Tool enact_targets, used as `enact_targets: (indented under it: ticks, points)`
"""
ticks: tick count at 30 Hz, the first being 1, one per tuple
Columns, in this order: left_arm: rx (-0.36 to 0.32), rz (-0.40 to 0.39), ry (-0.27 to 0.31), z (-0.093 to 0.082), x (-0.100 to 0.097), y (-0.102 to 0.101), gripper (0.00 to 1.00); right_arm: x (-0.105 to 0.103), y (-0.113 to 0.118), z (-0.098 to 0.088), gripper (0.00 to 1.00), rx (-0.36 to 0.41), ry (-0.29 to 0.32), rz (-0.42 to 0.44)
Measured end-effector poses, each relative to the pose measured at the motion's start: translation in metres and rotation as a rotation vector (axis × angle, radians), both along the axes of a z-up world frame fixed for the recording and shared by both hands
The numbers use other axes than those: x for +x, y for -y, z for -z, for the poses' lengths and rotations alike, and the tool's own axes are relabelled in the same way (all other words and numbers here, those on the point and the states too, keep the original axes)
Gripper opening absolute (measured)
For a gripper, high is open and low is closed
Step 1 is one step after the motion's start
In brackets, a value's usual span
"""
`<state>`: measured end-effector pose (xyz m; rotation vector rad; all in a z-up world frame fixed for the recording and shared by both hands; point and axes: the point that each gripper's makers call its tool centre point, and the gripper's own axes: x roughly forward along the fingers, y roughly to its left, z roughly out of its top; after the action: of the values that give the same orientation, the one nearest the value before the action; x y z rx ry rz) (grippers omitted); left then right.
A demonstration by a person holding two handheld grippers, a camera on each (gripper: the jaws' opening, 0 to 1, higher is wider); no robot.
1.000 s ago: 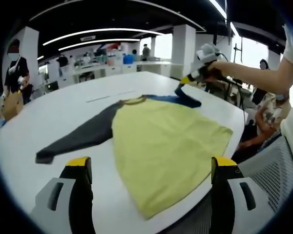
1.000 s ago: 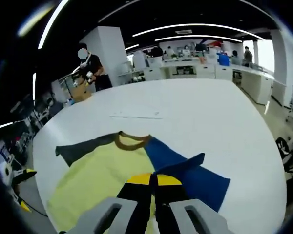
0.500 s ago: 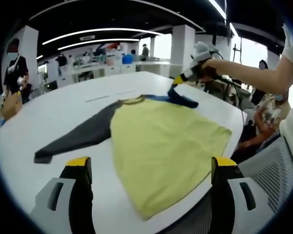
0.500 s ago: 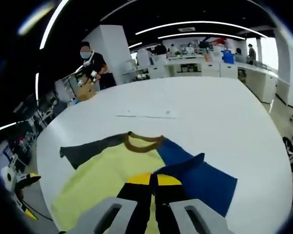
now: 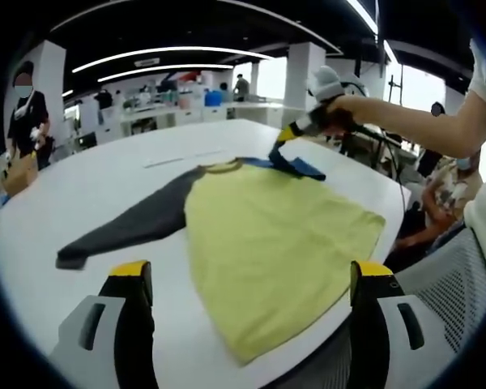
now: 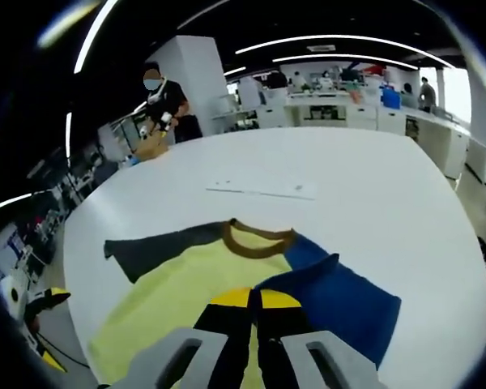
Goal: Fold the garment on the visible template until the final outline fits inside the template.
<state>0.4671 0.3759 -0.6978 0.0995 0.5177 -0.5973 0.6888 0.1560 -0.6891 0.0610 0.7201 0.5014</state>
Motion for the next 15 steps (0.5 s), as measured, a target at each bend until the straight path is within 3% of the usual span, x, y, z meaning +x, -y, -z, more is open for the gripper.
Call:
enact_targets:
  ticks: [15]
  points:
    - [0.003, -0.006, -0.009, 0.001, -0.001, -0.001, 0.99, 0.004, -0.046, 0.004, 0.0, -0.063, 0.004, -0.087]
